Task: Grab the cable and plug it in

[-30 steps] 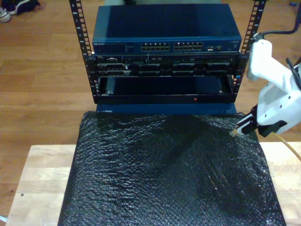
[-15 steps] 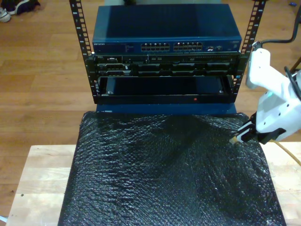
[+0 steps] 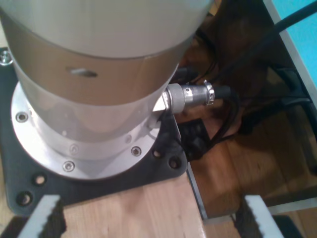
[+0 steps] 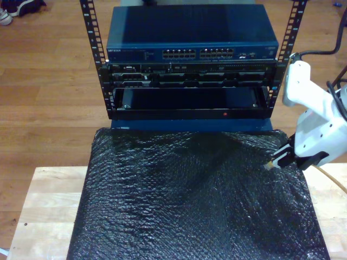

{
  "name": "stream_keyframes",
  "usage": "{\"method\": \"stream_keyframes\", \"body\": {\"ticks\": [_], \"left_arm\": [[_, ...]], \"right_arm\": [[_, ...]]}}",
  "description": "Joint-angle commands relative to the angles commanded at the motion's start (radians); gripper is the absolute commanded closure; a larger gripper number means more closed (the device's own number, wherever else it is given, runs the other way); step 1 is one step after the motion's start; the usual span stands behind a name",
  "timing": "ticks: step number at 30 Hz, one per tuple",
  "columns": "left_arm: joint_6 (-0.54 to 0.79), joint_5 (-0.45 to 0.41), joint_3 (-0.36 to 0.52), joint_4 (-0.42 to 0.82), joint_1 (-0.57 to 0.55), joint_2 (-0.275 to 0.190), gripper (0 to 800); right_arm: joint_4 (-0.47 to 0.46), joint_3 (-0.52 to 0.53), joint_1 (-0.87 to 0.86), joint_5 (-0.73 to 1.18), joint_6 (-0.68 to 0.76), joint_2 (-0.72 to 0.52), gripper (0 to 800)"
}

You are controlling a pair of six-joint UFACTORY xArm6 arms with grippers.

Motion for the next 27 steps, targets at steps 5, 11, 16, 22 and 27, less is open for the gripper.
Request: {"method": "stream_keyframes", "body": {"ticks": [5, 11, 16, 22, 27], "left_arm": [[0.025, -0.057, 0.029, -0.003, 0.000, -0.031, 1], [0.035, -0.126, 0.054, 0.000, 0.061, -0.044, 1], [0.058, -0.227, 0.118, 0.000, 0.075, -0.046, 1], [0.063, -0.330, 0.175, -0.005, 0.080, -0.044, 0], [0.061, -0.382, 0.198, -0.009, 0.084, -0.044, 0]], "right_arm": [[0.000, 0.009, 0.000, 0.000, 0.000, 0.000, 800], [0.002, 0.018, 0.002, -0.003, -0.002, 0.000, 800], [0.003, 0.015, 0.002, -0.003, -0.002, 0.000, 800], [0.005, 0.014, 0.002, -0.003, -0.002, 0.000, 800], [0.005, 0.015, 0.002, -0.005, -0.002, 0.000, 800]]}}
